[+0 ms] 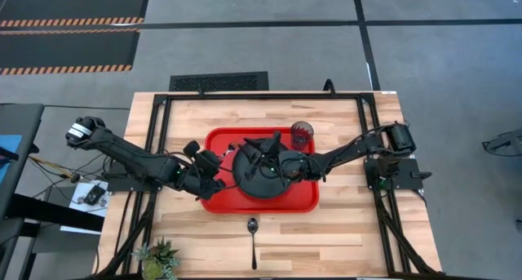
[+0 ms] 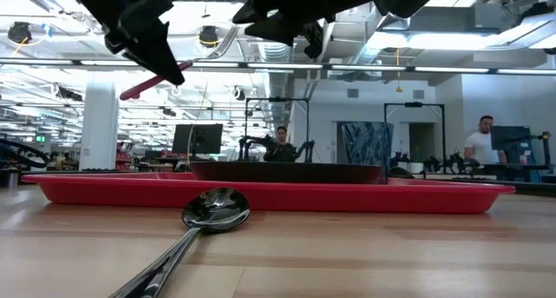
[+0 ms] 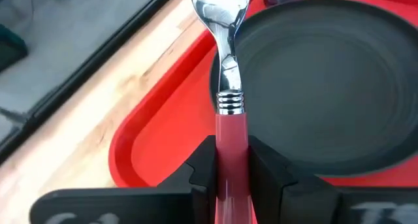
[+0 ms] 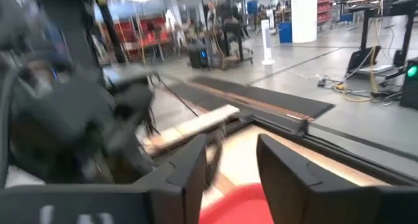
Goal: Pick and place plate/cup/fork/spoon on tray
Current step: Put the pink fork on the red serving tray to the left of the black plate
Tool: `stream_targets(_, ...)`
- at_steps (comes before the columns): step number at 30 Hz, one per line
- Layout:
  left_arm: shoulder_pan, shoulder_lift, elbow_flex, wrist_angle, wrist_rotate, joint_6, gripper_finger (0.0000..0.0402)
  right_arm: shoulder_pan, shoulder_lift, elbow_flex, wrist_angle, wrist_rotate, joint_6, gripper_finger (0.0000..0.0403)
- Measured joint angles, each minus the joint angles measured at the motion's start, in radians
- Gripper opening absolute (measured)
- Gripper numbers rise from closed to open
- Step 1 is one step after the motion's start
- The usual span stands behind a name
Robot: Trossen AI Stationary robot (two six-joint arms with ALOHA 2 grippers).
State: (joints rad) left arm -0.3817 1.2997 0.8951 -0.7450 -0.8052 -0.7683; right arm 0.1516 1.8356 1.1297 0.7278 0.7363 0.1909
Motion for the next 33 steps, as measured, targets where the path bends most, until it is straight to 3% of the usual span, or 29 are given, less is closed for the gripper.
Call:
stream_targets(3,0.0,-0.018,-0.012,-0.016,0.029,-0.055,0.0043,0.005,-0.038,0.0,-0.049,0.003,-0.035,0.018)
stream_targets(6,0.001,-0.048,-0.065,-0.003,0.062,-0.138,0.0043,0.004,-0.111,0.0,-0.21,-0.004,-0.067,0.0178)
stream_targets(9,0.008,-0.079,-0.151,0.046,0.108,-0.241,0.0043,-0.017,-0.191,0.001,-0.408,-0.036,-0.069,0.0139)
stream_targets(14,0.04,-0.098,-0.29,0.25,0.191,-0.344,0.0043,-0.076,-0.273,0.0,-0.655,-0.128,-0.104,0.0025)
stream_targets(17,0.078,-0.096,-0.338,0.327,0.231,-0.386,0.0043,-0.09,-0.282,-0.001,-0.724,-0.157,-0.125,0.0015)
stream_targets(19,0.11,-0.096,-0.35,0.342,0.25,-0.423,0.0043,-0.107,-0.294,-0.037,-0.724,-0.204,-0.154,0.002)
stream_targets(25,0.19,-0.096,-0.355,0.351,0.333,-0.505,0.0043,-0.163,-0.342,-0.208,-0.481,-0.379,-0.202,0.0008)
stream_targets(33,0.24,-0.085,-0.355,0.339,0.427,-0.661,0.0043,-0.147,-0.539,-0.299,-0.454,-0.392,-0.219,0.0004)
